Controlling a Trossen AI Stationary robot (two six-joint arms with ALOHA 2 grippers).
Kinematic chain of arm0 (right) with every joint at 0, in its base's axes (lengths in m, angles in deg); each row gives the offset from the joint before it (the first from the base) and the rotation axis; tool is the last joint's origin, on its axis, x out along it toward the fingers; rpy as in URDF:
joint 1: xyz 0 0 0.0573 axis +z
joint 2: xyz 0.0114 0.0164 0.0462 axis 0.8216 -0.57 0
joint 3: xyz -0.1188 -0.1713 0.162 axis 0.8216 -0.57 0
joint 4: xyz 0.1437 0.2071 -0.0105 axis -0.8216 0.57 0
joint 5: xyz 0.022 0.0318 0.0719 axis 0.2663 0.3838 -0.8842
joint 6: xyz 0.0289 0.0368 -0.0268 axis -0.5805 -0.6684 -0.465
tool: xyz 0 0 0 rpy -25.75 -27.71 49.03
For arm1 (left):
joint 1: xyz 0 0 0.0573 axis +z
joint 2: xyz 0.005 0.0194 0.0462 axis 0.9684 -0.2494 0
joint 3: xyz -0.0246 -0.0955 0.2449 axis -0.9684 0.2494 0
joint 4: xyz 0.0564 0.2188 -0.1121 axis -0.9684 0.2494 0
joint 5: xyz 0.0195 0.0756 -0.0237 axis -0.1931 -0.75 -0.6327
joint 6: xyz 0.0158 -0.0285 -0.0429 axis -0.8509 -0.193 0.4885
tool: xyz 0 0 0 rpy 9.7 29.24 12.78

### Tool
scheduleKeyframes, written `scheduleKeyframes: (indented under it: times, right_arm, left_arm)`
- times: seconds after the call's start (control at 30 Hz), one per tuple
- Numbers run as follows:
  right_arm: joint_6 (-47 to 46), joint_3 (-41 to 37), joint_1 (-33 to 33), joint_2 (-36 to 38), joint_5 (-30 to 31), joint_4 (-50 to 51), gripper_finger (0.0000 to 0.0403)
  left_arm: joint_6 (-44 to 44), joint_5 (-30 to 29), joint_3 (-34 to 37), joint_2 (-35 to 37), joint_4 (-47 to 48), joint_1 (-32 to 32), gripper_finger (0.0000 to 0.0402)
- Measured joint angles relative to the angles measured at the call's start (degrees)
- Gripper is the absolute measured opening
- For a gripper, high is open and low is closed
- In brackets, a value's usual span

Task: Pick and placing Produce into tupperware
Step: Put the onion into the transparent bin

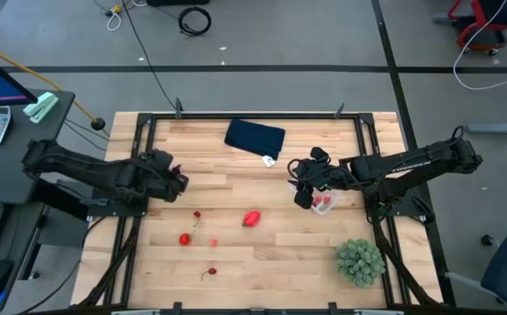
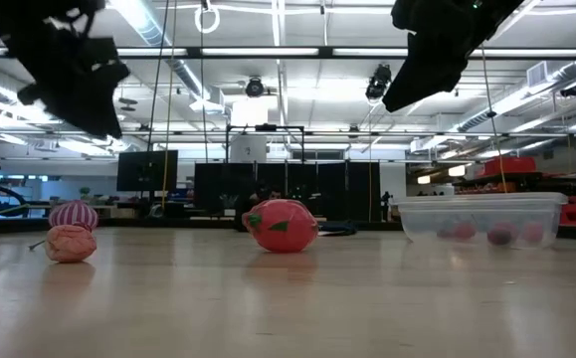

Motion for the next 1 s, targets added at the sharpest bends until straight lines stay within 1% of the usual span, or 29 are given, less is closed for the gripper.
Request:
scheduleKeyframes:
  times: [0.13, 0.2, 0.27, 0.37, 0.47, 0.57, 0.63, 0.77, 0.87, 1.0]
  right_arm:
    - [0.1, 0.0, 0.0, 0.0, 0.0, 0.0, 0.0187]
    - [0.1, 0.0, 0.0, 0.0, 0.0, 0.0, 0.0187]
    - [0.6, 0.0, 0.0, 0.0, 0.0, 0.0, 0.0187]
    - [2.4, 0.0, 0.0, 0.0, 0.0, 0.0, 0.0187]
    - [3.0, 0.0, 0.0, 0.0, 0.0, 0.0, 0.0187]
    - [3.0, 0.0, 0.0, 0.0, 0.0, 0.0, 0.0187]
    - [3.0, 0.0, 0.0, 0.0, 0.0, 0.0, 0.0187]
    - [2.6, 0.0, 0.0, 0.0, 0.0, -0.2, 0.0187]
    - [2.6, 0.0, 0.0, 0.0, 0.0, -0.2, 0.0187]
    - [2.6, 0.0, 0.0, 0.0, 0.0, -0.3, 0.0187]
  left_arm:
    - [-2.0, 1.5, 7.3, 0.0, -11.1, 3.4, 0.0218]
    - [-3.4, 1.4, 10.5, 0.0, -15.5, 4.9, 0.0228]
    - [-5.0, 0.3, 12.7, 0.0, -17.8, 6.1, 0.0232]
    - [-4.8, 0.8, 13.7, 0.0, -17.8, 7.9, 0.0232]
    - [-4.3, 5.4, 13.7, 0.0, -17.7, 9.8, 0.0228]
    - [0.1, 11.4, 13.8, -0.3, -18.0, 11.3, 0.0226]
    - [1.2, 13.4, 14.4, -0.4, -17.8, 11.6, 0.0226]
    - [1.1, 12.5, 16.1, -0.4, -18.0, 11.8, 0.0225]
    - [0.9, 12.4, 16.3, -0.4, -16.0, 11.9, 0.0228]
    - [-2.1, 12.0, 16.3, -0.4, -16.4, 11.9, 0.0238]
